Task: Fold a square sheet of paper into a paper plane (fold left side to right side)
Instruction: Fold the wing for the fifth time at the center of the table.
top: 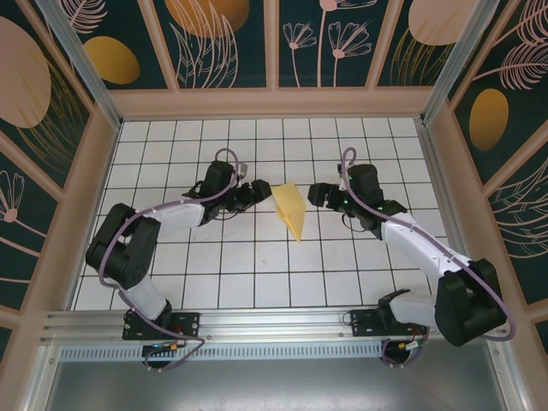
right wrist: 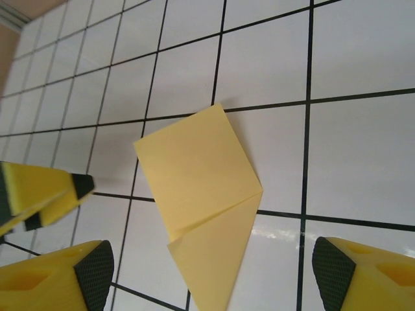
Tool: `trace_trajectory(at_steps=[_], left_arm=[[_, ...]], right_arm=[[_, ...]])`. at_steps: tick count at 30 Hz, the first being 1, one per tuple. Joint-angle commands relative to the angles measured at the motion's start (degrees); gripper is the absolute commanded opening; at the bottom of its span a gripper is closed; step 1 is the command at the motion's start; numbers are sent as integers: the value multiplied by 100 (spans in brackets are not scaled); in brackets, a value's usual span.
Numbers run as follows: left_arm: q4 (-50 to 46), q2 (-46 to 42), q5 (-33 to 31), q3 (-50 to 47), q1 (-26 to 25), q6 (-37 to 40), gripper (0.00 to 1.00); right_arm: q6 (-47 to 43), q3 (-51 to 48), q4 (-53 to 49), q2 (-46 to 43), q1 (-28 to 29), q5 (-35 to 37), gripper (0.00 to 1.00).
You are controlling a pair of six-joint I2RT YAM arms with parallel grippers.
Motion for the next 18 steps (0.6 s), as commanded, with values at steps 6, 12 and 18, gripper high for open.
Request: trace_trajectory(at_steps=[6, 12, 18], left_arm=[[552, 1084, 452, 793, -220, -318, 67], [612, 1511, 578, 1090, -233, -284, 41], [912, 1572, 1013, 1057, -233, -9, 14]], right_arm=[[379, -465, 1220, 216, -447, -1387, 82], [283, -550, 1465, 544, -654, -1853, 77], [100, -572, 1773, 945, -893, -2366, 68]])
